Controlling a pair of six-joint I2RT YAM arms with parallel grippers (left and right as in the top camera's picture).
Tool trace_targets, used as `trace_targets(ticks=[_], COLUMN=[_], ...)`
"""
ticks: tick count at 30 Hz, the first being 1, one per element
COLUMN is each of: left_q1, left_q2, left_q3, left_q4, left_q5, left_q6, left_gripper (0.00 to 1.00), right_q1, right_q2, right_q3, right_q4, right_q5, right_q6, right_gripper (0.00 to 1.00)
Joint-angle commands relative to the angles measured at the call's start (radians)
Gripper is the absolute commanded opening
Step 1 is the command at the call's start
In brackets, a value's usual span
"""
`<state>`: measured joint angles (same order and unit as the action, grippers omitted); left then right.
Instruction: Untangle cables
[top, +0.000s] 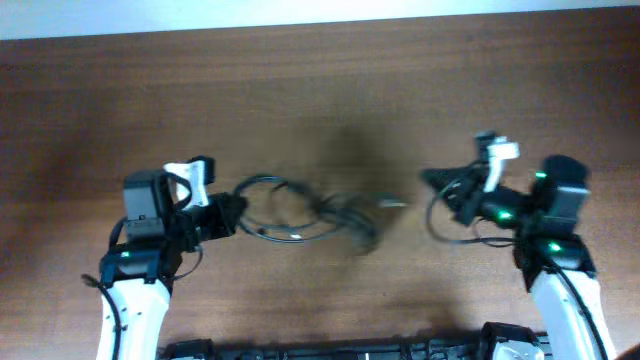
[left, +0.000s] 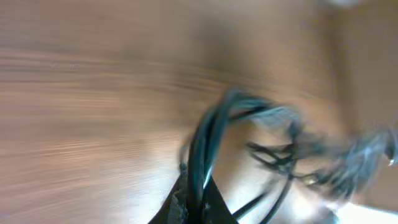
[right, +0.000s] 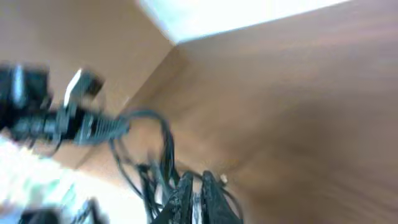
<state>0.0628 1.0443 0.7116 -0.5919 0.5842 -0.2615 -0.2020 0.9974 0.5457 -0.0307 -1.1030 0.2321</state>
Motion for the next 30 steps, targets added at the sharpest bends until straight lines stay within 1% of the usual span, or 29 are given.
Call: trace_targets(ticks=[1, 2, 3, 4, 5, 6, 7, 8, 10, 11, 12, 13, 14, 15, 16, 17, 18, 20, 22, 23, 24, 25, 26, 27, 28, 30], left_q1=[0.021, 0.021, 0.019, 0.013, -0.004, -0.017, -0.041, -0.064, -0.126, -0.156, -0.173, -0.186, -0.189, -0.189, -0.189, -0.189, -0.189, -0.189, -0.19, -0.19, -0.189, -0.189, -0.189, -0.19, -0.19, -0.19], left_q2=[-0.01, -0.01, -0.01, -0.008, -0.002, 0.002, 0.01, 0.019, 0.047, 0.065, 0.08, 0.099, 0.132, 0.159, 0.204, 0.243, 0.275, 0.346, 0.401, 0.414, 0.422, 0.422, 0.422, 0.419, 0.412, 0.367], left_q3=[0.01, 0.01, 0.01, 0.01, 0.01, 0.01, 0.01, 0.01, 0.01, 0.01, 0.01, 0.01, 0.01, 0.01, 0.01, 0.01, 0.01, 0.01, 0.01, 0.01, 0.01, 0.01, 0.01, 0.01, 0.011, 0.013], left_q4=[-0.008, -0.007, 0.006, 0.055, 0.124, 0.161, 0.209, 0.237, 0.297, 0.35, 0.378, 0.375, 0.323, 0.267, 0.203, 0.158, 0.136, 0.139, 0.161, 0.159, 0.138, 0.076, 0.051, 0.048, 0.048, 0.027], left_q5=[-0.301, -0.314, -0.3, -0.212, -0.048, 0.064, 0.207, 0.275, 0.338, 0.463, 0.493, 0.436, 0.284, 0.133, -0.063, -0.198, -0.258, -0.232, -0.148, -0.143, -0.162, -0.263, -0.289, -0.265, -0.259, -0.36], left_q6=[-0.125, -0.191, -0.258, -0.22, -0.102, -0.024, 0.078, 0.136, 0.196, 0.26, 0.275, 0.274, 0.266, 0.211, 0.099, -0.02, -0.105, -0.164, -0.154, -0.129, -0.09, -0.121, -0.175, -0.202, -0.202, -0.223], left_gripper=[0.0, 0.0, 0.0, 0.0, 0.0, 0.0, 0.0, 0.0, 0.0, 0.0, 0.0, 0.0, 0.08, 0.12, 0.31, 0.75, 0.93, 0.93, 0.92, 0.93, 0.93, 0.99, 0.99, 0.99, 0.99, 0.99], right_q1=[-0.129, -0.141, -0.131, -0.117, -0.097, -0.082, -0.06, -0.042, -0.003, 0.006, 0.005, 0.005, 0.005, 0.005, 0.005, 0.006, 0.006, 0.006, 0.006, 0.006, 0.006, 0.006, 0.006, 0.006, 0.006, 0.006], right_q2=[-0.024, -0.023, -0.023, -0.023, -0.019, -0.015, -0.006, 0.002, 0.035, 0.053, 0.064, 0.074, 0.086, 0.096, 0.106, 0.114, 0.121, 0.134, 0.155, 0.163, 0.171, 0.176, 0.176, 0.176, 0.176, 0.176], right_q3=[-0.001, -0.001, -0.001, -0.002, -0.002, -0.002, -0.002, -0.002, -0.002, -0.002, -0.002, -0.002, -0.002, -0.002, -0.002, -0.002, -0.002, -0.002, -0.003, -0.003, -0.003, -0.003, -0.003, -0.003, -0.004, -0.005], right_q4=[0.015, 0.008, -0.019, -0.042, -0.053, -0.055, -0.055, -0.056, -0.056, -0.057, -0.06, -0.06, -0.06, -0.06, -0.061, -0.066, -0.075, -0.101, -0.113, -0.116, -0.116, -0.116, -0.116, -0.116, -0.116, -0.137], right_q5=[-0.016, -0.016, -0.015, -0.015, -0.014, -0.013, -0.002, 0.014, 0.031, 0.035, 0.035, 0.035, 0.035, 0.035, 0.035, 0.038, 0.038, 0.042, 0.042, 0.042, 0.042, 0.042, 0.042, 0.042, 0.042, 0.042], right_q6=[0.104, 0.117, 0.121, 0.12, 0.116, 0.113, 0.113, 0.113, 0.108, 0.085, 0.082, 0.082, 0.082, 0.082, 0.082, 0.078, 0.06, 0.052, 0.052, 0.052, 0.052, 0.052, 0.052, 0.052, 0.052, 0.052], right_gripper=[0.04, 0.04, 0.16, 0.31, 0.39, 0.43, 0.46, 0.48, 0.5, 0.51, 0.52, 0.53, 0.53, 0.54, 0.54, 0.54, 0.54, 0.54, 0.55, 0.55, 0.55, 0.55, 0.55, 0.55, 0.55, 0.55])
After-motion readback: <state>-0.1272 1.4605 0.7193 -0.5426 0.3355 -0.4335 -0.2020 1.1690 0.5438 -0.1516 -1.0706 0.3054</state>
